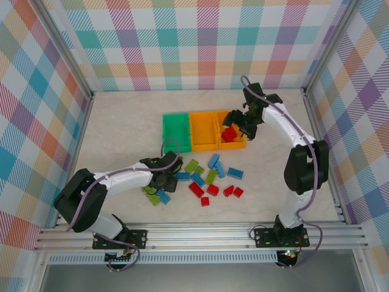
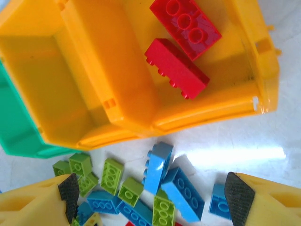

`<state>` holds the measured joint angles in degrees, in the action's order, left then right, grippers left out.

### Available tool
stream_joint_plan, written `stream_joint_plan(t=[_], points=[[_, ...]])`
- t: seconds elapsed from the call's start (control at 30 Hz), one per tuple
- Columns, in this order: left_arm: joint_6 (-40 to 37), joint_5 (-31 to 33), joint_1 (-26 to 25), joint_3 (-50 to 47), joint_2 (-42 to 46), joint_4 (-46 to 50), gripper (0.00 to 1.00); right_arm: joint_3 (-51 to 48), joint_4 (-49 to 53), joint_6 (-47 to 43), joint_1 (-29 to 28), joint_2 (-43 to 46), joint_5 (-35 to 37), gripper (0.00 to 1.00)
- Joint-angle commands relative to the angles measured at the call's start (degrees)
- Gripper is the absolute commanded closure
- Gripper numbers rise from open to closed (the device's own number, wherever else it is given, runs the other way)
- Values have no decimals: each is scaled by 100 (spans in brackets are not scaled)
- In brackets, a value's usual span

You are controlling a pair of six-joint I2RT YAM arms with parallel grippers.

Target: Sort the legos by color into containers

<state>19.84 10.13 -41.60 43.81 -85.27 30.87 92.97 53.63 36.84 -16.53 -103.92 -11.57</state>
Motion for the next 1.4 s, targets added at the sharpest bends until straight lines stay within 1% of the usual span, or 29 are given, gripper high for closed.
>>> stream_joint_plan(t=[0.0,0.17,0.3,0.47,0.6,0.7,0.77,0.9,1.03,1.13,1.23,1.37], points=[[-74,61,-67,118,-112,24,47,-289,-172,99,-27,280,48,17],[-85,99,-67,220,-233,104,62,-513,-197,128,-33,475,127,16],[-28,149,-59,219,-186,121,70,-552,-221,140,-28,497,155,16],[55,419,-58,323,124,192,73,-601,-274,174,-30,491,129,16],[144,780,5,649,344,436,75,-722,-303,15,-89,521,221,17],[154,1161,166,1010,546,595,75,-841,-128,-217,-253,529,498,18],[61,1211,421,1334,594,582,74,-989,-29,-291,-401,511,632,18],[-124,677,1010,2161,212,479,73,-1325,-18,-459,-768,469,863,18],[-154,-2,1405,3299,-647,572,73,-1662,-45,-606,-957,483,1148,18],[-155,-461,1542,4272,-1414,810,73,-1914,32,-593,-958,511,1320,19],[-148,-722,1582,5166,-2208,1152,73,-2137,36,-505,-957,499,1227,19],[53,-921,1628,5739,-2896,1222,73,-2507,-282,-608,-959,687,1175,19]])
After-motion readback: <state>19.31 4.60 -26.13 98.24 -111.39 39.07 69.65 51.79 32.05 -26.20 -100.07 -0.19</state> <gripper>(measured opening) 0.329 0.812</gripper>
